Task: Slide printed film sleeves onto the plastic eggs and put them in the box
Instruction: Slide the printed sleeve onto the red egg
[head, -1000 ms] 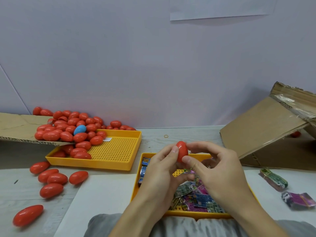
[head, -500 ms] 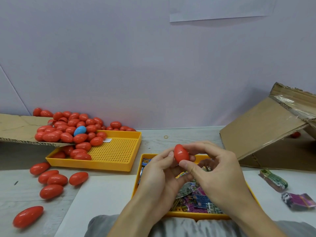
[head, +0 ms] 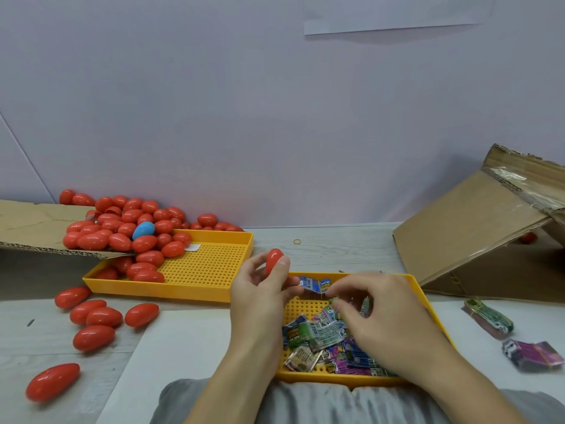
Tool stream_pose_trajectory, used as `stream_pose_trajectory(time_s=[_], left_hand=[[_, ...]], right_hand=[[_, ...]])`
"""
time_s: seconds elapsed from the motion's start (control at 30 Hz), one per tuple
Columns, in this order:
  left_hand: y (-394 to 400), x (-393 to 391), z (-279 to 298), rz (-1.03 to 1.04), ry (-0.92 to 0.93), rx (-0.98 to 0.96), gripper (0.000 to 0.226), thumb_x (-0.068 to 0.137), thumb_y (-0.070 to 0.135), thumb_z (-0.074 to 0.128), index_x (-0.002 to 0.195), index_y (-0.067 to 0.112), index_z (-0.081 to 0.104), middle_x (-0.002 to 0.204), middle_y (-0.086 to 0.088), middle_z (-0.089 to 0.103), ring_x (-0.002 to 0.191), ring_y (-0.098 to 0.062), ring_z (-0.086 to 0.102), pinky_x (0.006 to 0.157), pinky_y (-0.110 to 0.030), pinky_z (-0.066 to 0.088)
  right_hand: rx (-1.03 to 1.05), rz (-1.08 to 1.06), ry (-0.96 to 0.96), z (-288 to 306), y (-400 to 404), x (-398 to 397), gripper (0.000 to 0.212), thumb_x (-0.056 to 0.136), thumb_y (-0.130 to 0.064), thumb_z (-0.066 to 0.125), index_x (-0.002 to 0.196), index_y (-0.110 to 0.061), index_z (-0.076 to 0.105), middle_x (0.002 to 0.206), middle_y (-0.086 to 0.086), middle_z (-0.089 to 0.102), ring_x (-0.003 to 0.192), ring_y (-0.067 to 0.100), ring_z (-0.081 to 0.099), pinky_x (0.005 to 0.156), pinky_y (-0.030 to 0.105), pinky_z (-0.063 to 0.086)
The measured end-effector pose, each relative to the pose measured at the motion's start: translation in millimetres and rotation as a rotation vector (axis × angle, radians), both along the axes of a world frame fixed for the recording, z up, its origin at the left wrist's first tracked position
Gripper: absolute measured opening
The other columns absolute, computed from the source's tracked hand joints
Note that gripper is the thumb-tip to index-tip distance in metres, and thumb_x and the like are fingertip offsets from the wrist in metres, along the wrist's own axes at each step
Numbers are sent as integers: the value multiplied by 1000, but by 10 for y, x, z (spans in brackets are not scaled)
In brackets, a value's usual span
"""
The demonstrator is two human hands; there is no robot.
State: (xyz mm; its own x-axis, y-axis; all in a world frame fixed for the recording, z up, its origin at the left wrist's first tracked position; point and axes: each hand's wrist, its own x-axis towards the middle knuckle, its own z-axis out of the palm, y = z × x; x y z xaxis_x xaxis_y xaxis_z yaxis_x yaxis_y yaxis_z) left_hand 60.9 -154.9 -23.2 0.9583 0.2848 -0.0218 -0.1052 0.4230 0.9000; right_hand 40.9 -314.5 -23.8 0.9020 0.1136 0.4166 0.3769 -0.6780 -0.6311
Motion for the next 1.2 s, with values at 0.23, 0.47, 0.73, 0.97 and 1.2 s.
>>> stream_pose_trajectory(time_s=[0.23, 0.47, 0.73, 0.97, 1.2], left_hand=[[-8, 15, -54, 12, -41, 164, 12, 90, 19, 71, 98, 27, 67, 90, -6, 67, 63, -10, 65, 56, -22, 52], [-19, 9, -65, 9, -76, 232, 11, 92, 20, 69, 98, 28, 66, 91, -9, 66, 63, -12, 65, 56, -23, 52], [-21, 33, -88, 3, -87, 224, 9, 92, 20, 68, 100, 24, 68, 83, -5, 64, 63, -13, 63, 58, -25, 52], [-32, 40, -98, -1, -82, 255, 9, 92, 19, 68, 101, 23, 68, 80, -6, 63, 61, -11, 62, 54, -24, 50], [-29, 61, -104, -9, -75, 246, 14, 93, 20, 67, 105, 13, 69, 74, -2, 61, 62, -13, 61, 56, -27, 49]], right_hand=[[-328, 144, 250, -12, 55, -25, 21, 78, -53, 74, 94, -39, 72, 94, -20, 59, 91, 0, 54, 79, 28, 51], [-325, 199, 225, 26, 45, -53, 14, 90, -42, 62, 94, -37, 75, 89, -22, 60, 89, -1, 54, 80, 30, 52], [-282, 162, 120, 13, 151, -79, 22, 89, -53, 60, 105, -39, 64, 101, -24, 53, 103, -4, 44, 91, 24, 43], [-380, 163, 141, 24, 174, -93, 24, 90, -53, 58, 103, -39, 72, 96, -21, 59, 97, 0, 48, 83, 28, 49], [-267, 38, 71, -40, 177, -56, 20, 95, -43, 53, 91, -30, 69, 93, -19, 54, 96, 0, 45, 81, 23, 45]])
